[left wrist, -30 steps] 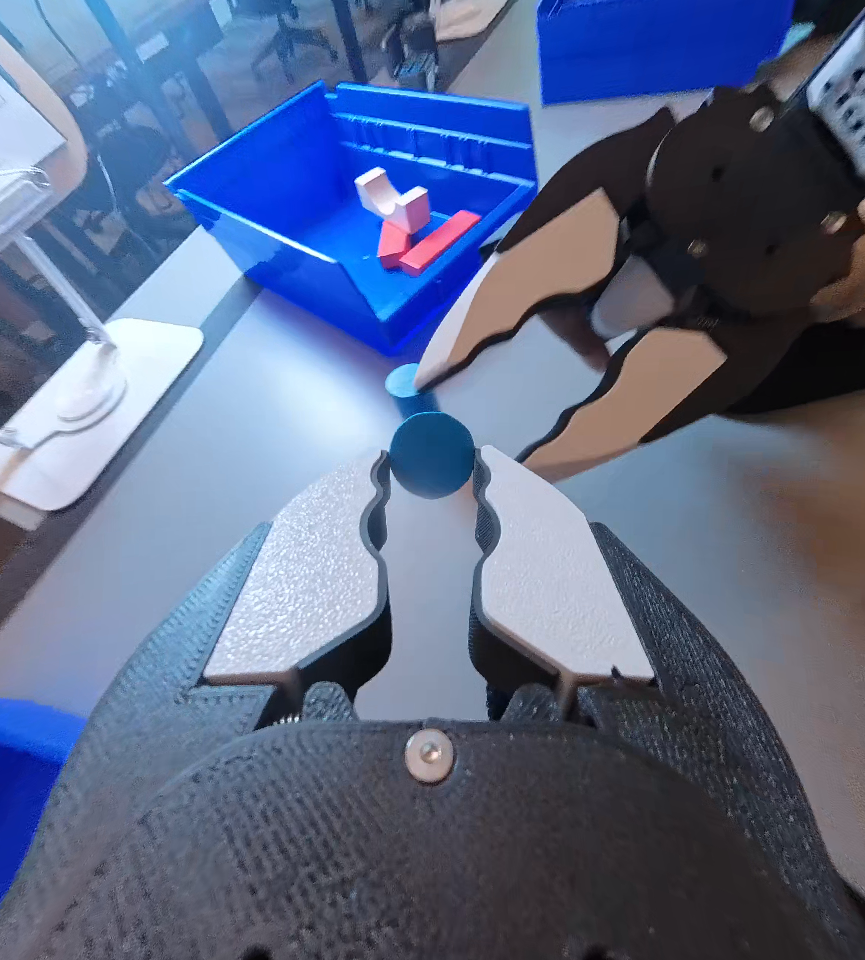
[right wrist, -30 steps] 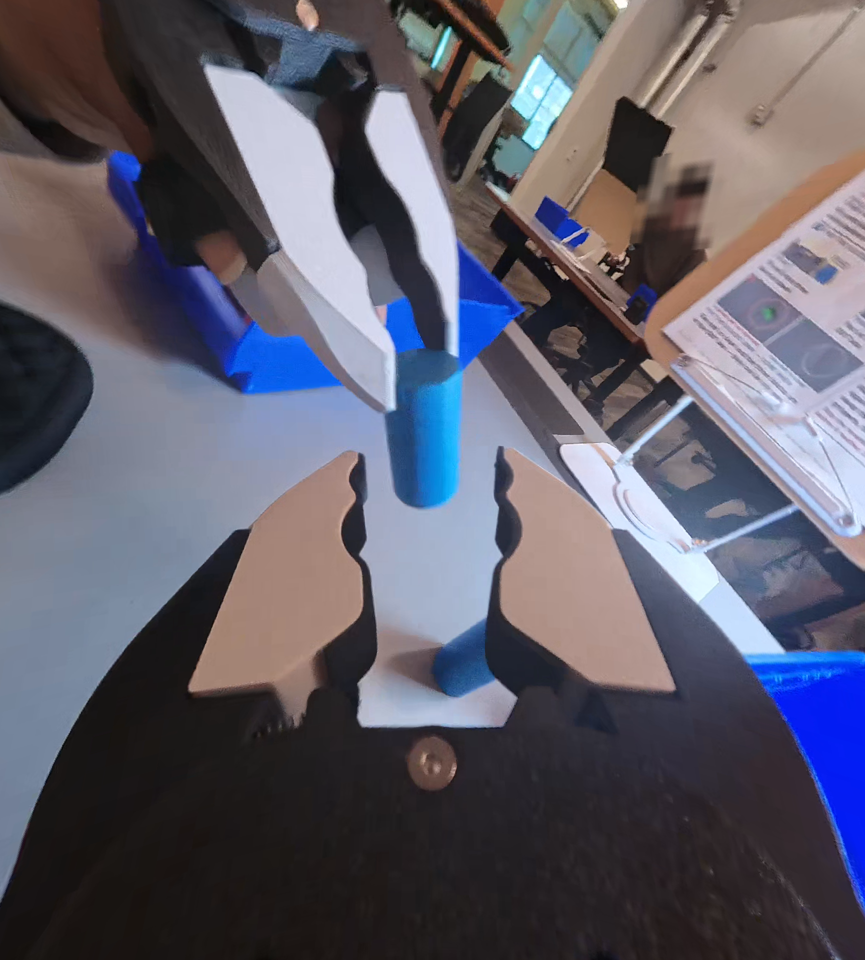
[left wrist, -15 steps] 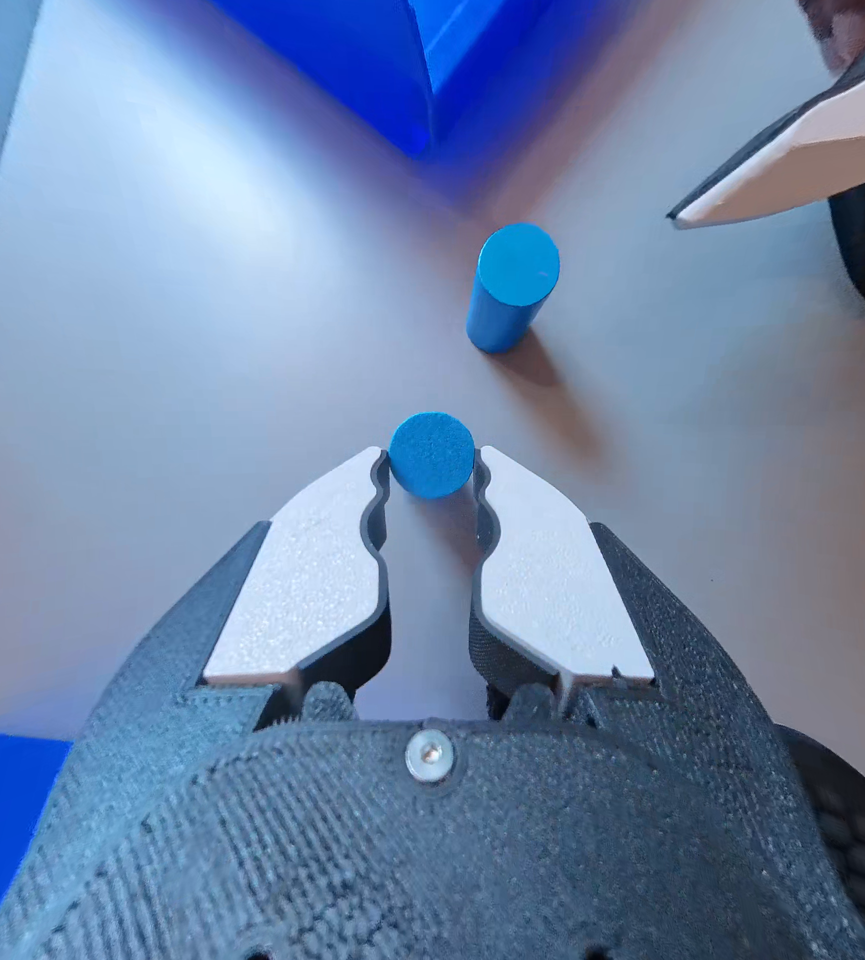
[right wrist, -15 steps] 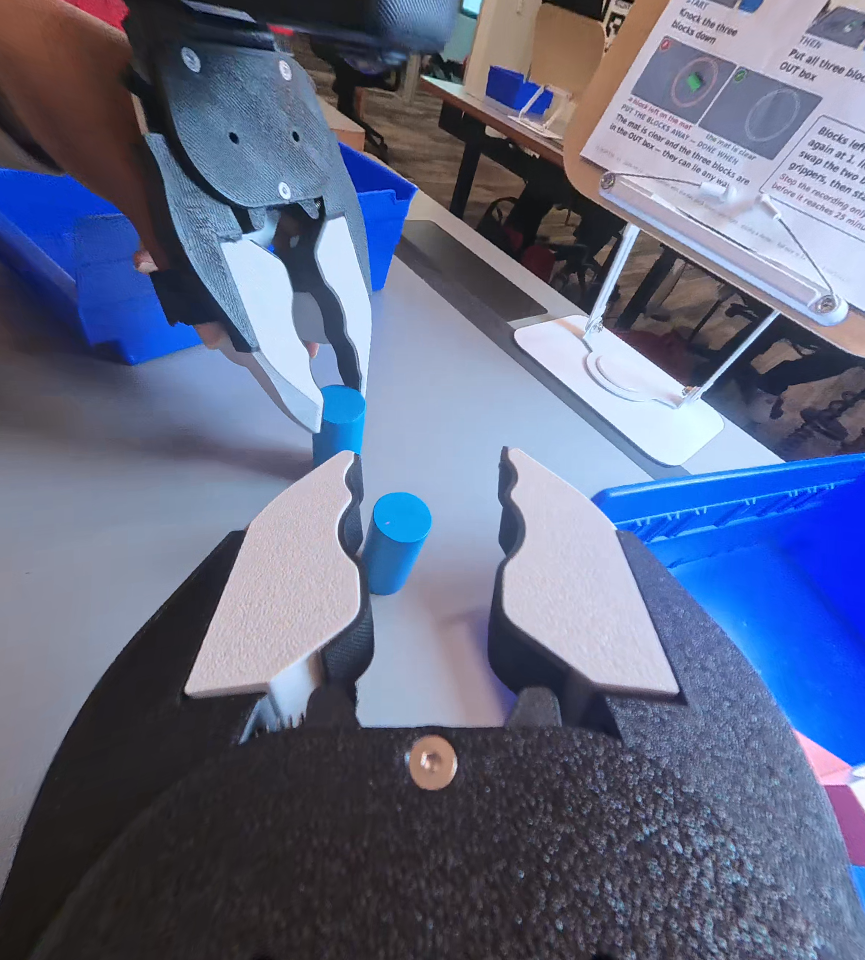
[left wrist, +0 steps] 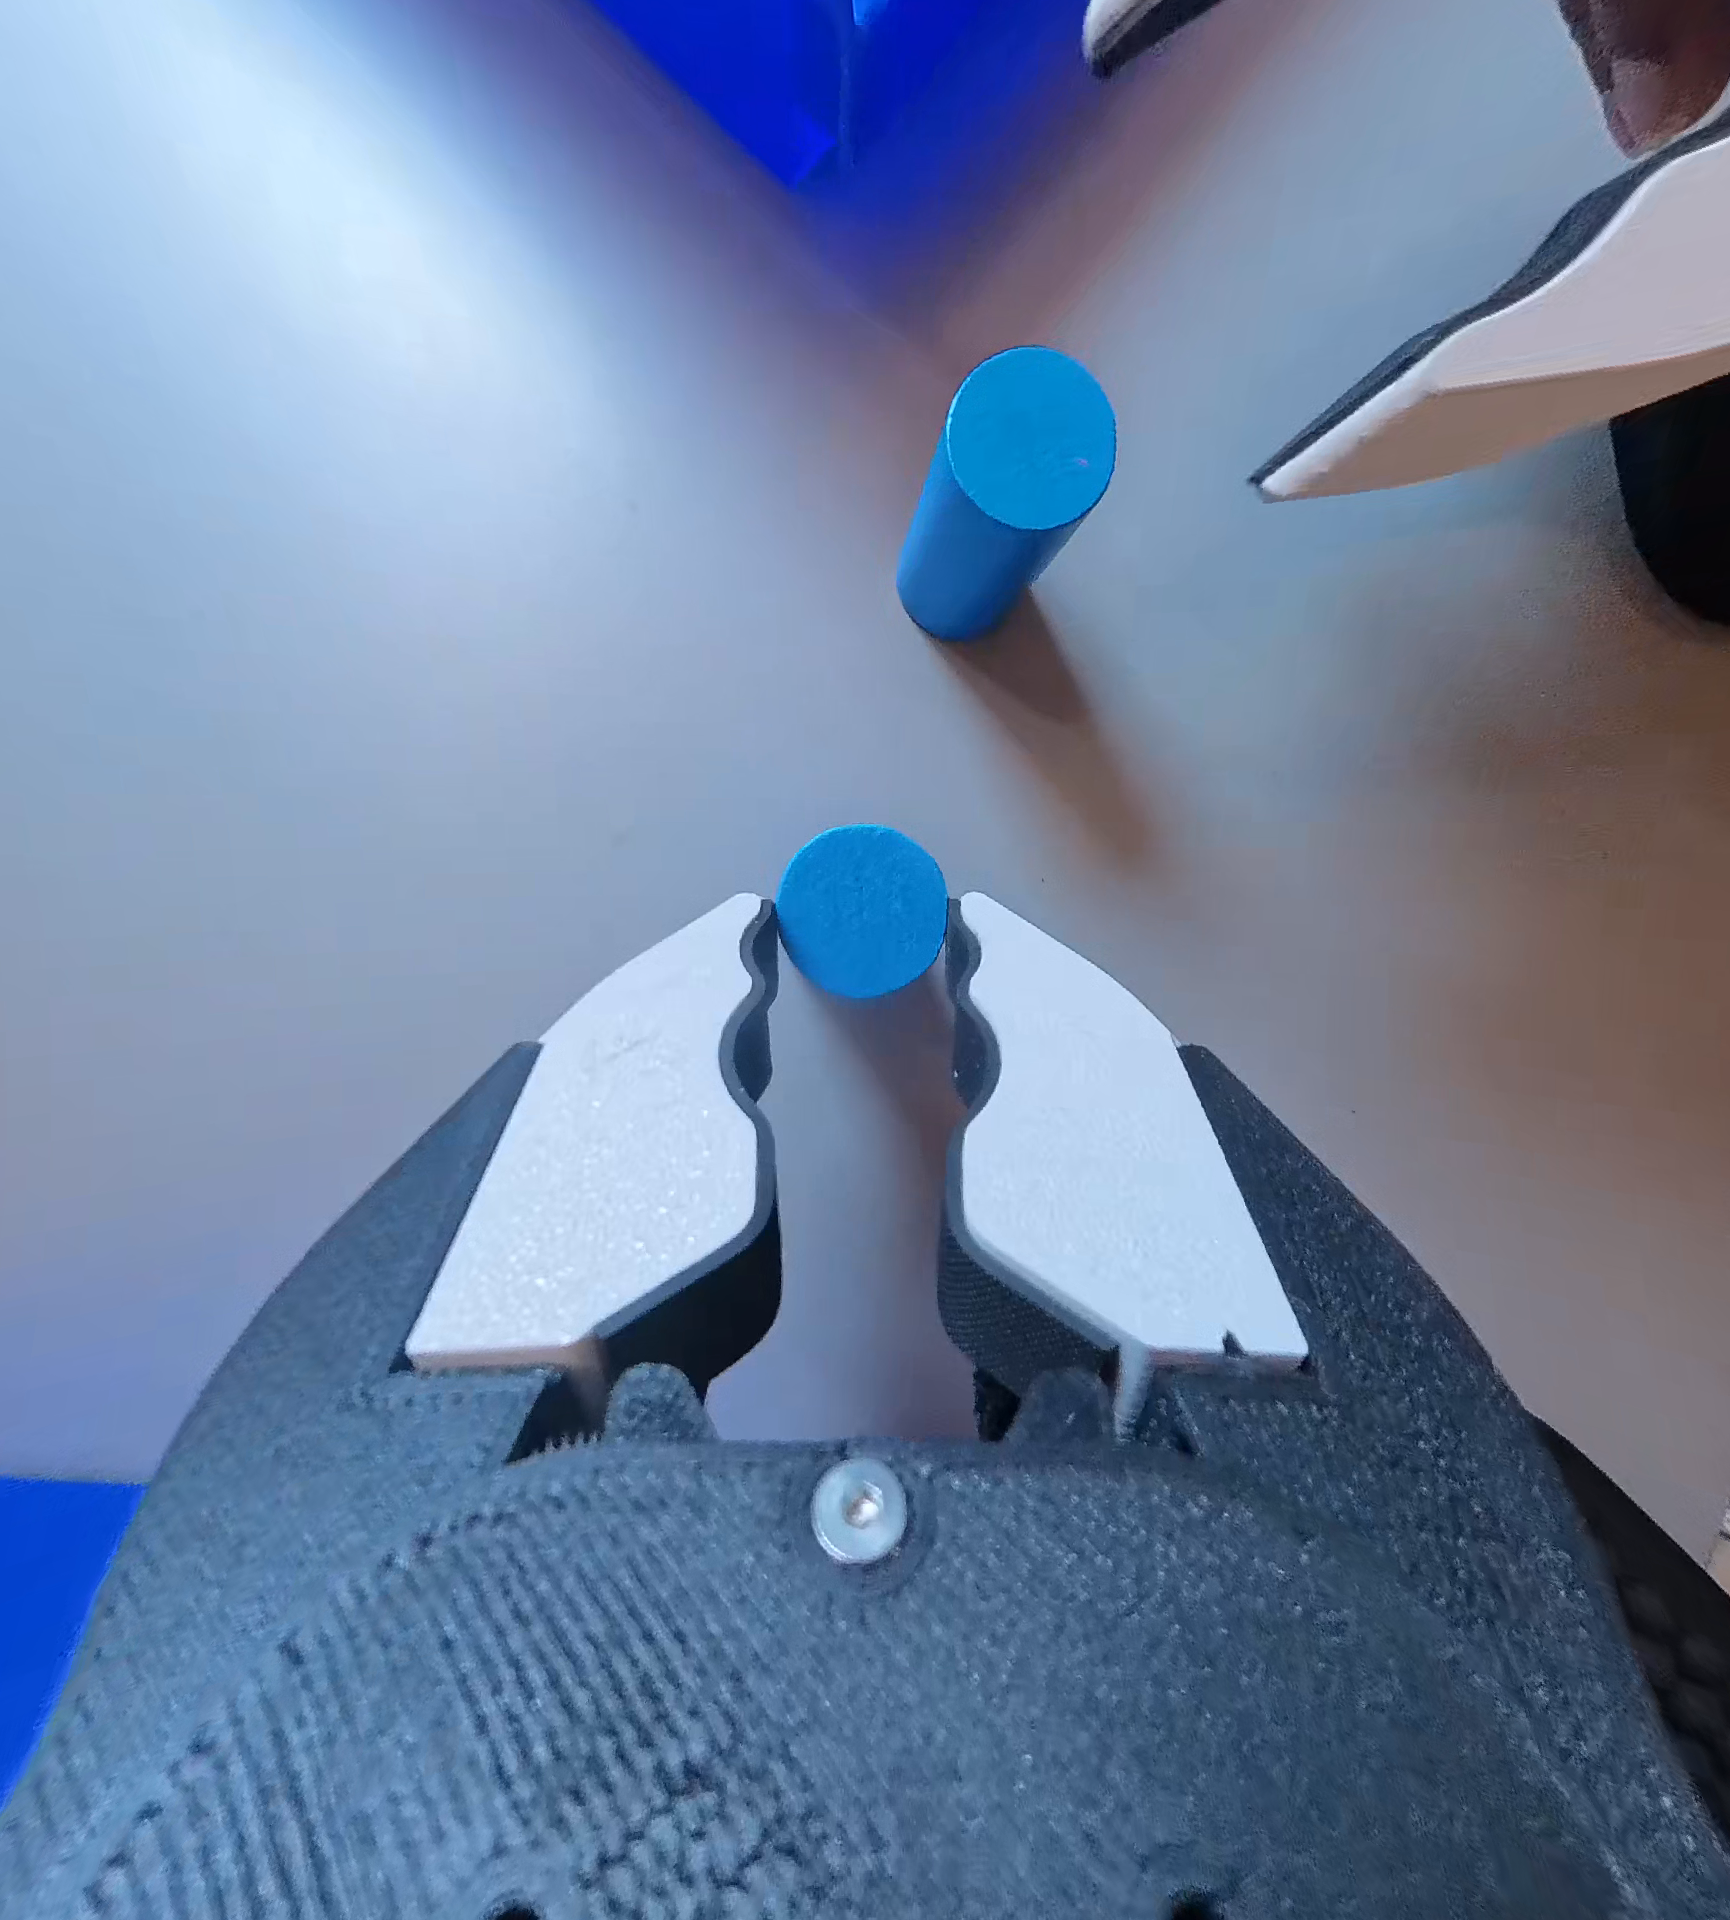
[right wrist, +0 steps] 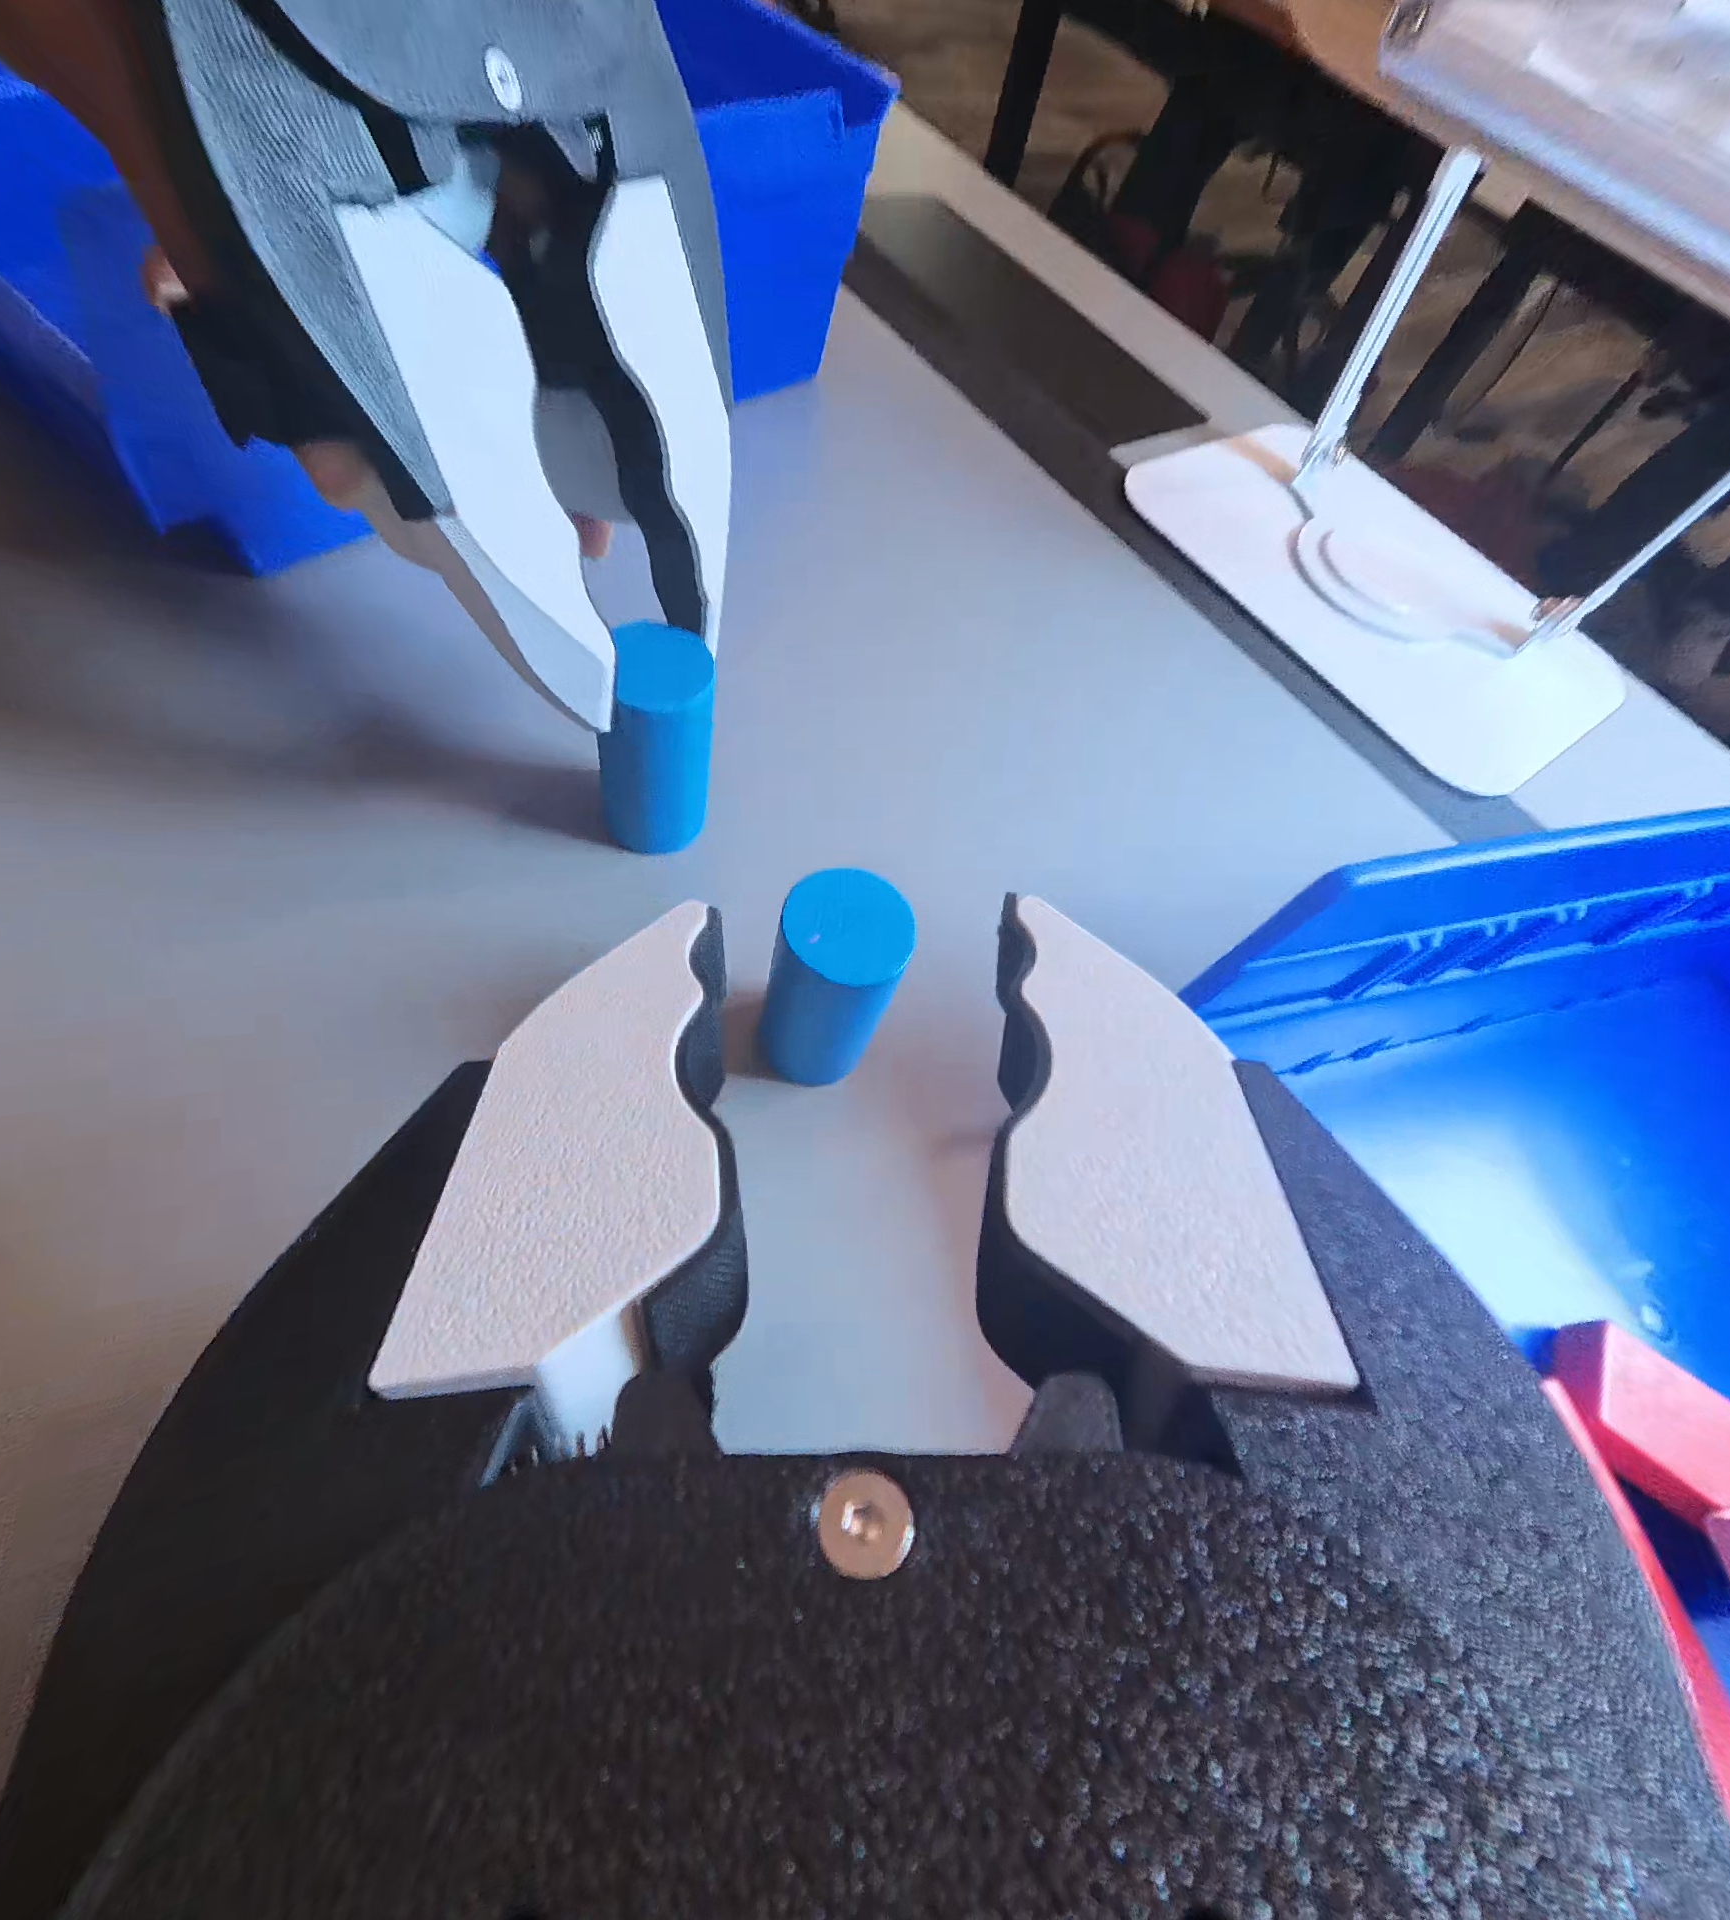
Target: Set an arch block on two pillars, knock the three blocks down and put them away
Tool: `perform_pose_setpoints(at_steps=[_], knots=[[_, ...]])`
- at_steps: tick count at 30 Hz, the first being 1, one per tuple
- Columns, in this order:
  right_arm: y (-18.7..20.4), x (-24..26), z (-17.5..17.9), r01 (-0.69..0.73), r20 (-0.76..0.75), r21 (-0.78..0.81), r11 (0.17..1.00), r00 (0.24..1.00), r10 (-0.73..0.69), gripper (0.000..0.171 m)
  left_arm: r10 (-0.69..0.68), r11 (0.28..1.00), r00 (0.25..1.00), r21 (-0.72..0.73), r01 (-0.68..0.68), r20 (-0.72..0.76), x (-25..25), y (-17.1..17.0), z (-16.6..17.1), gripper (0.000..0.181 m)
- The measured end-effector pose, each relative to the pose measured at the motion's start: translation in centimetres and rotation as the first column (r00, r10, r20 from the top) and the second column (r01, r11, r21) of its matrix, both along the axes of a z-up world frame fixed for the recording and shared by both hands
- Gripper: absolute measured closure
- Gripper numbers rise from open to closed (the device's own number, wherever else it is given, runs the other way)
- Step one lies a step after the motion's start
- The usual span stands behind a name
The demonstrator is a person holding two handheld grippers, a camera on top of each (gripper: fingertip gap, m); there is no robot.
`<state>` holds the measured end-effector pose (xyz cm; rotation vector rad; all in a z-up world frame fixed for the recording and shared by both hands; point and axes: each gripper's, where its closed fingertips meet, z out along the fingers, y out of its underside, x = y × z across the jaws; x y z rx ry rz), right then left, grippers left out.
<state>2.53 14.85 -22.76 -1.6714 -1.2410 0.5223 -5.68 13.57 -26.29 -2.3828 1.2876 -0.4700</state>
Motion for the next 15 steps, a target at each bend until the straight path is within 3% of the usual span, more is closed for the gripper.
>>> perform_pose_setpoints(at_steps=[6,15], knots=[[0.3,0.2,-2.5,0.023,0.08,-0.086,0.996,0.997,-0.016,0.121,-0.026,0.999,1.0,0.029,0.026,0.001,0.2,-0.3,0.3,0.136],[0.3,-1.4,-4.4,0.008,0.074,-0.144,0.99,0.997,0.003,0.141,-0.056,0.997,0.996,0.055,0.06,-0.072,-0.3,-0.4,-0.1,0.15]])
